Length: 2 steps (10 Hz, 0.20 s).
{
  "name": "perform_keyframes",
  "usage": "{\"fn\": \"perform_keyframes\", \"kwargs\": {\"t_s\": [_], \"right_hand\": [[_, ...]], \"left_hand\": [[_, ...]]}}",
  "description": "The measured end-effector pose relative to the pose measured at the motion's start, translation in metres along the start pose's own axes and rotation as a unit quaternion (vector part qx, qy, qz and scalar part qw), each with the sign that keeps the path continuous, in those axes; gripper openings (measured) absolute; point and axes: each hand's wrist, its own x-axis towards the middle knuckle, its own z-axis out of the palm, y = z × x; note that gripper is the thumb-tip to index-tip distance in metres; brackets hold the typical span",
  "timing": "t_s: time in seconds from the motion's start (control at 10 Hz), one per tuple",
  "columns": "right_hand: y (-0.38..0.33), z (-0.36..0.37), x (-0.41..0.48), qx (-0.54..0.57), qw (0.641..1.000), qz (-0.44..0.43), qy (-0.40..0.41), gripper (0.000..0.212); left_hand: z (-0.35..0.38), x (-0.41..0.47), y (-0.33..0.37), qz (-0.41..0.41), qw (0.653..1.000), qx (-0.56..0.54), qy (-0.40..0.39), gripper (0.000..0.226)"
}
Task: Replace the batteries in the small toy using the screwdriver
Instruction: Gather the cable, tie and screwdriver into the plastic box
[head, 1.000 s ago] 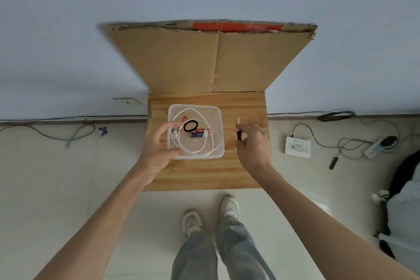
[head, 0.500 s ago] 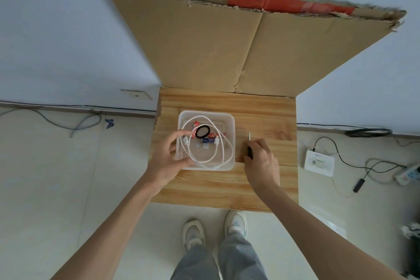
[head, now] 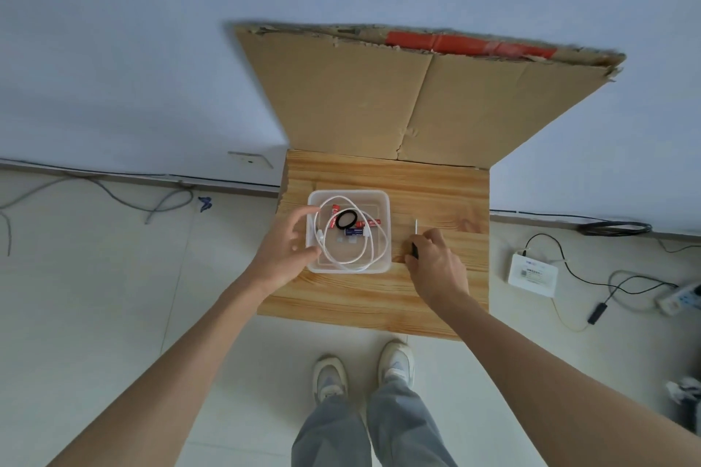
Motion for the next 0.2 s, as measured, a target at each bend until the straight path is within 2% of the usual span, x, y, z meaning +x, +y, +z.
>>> {"fn": "perform_keyframes", "kwargs": {"t_s": [0.1,0.2], "right_hand": [[-0.012,-0.033,-0.018,-0.027,0.999,0.009,-0.034,0.020],[-0.032,-0.075,-0.039,-0.053,0.998,0.012,-0.038,0.023]], "left_hand": [[-0.019,-0.018,0.028,0.013,0.988,0.156,-0.013,0.061],[-0.029,-0.047,0.073,0.009,0.953,0.302,-0.022,0.063]]}}
